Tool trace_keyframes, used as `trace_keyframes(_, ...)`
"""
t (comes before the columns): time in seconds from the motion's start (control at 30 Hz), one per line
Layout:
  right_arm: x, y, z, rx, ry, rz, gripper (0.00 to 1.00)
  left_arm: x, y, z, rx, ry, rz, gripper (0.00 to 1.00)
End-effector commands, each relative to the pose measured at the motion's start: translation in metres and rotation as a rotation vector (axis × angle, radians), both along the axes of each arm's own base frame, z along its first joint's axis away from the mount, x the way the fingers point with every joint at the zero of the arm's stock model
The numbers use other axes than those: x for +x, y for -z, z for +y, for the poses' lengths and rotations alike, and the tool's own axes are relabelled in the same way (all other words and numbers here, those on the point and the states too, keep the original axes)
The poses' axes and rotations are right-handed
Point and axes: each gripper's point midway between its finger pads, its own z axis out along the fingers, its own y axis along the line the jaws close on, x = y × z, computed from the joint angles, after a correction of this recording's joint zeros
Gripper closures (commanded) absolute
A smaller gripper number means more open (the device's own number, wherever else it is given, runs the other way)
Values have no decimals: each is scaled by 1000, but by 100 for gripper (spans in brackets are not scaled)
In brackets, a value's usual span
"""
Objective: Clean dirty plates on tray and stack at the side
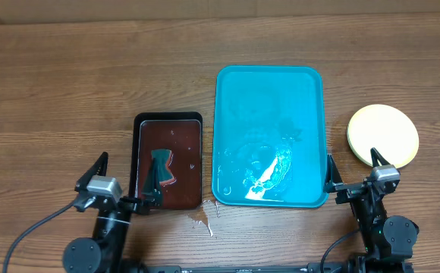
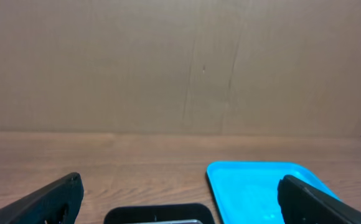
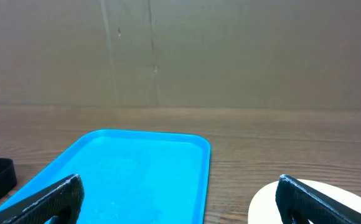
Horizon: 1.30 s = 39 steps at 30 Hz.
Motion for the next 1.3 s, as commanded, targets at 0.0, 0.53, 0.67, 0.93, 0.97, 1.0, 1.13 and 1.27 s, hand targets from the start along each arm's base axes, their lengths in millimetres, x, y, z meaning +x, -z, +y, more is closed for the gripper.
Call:
trace_keyframes(0.0, 0, 2, -2, -1, 13, -4, 0, 6, 17, 3, 20, -18, -40, 0)
trace_keyframes(0.53, 0, 2, -2, -1, 13, -4, 0, 27, 91, 15, 12, -85, 60, 0)
trace_keyframes(0.67, 0, 2, -2, -1, 13, -4, 0, 26, 107, 16, 15, -93, 126, 0)
trace_keyframes(0.93, 0, 2, -2, -1, 13, -4, 0, 27, 107, 16, 15, -93, 127, 0)
trace_keyframes(0.97, 0, 2, -2, -1, 13, -4, 0, 27, 107, 16, 15, -93, 127, 0)
trace_keyframes(1.0, 0, 2, -2, -1, 13, -4, 0, 27, 107, 16, 15, -93, 127, 0)
trace_keyframes(1.13, 0, 2, -2, -1, 13, -4, 0, 27, 107, 16, 15, -93, 127, 0)
trace_keyframes(1.27, 0, 2, -2, -1, 13, -4, 0, 27, 107, 16, 15, -93, 127, 0)
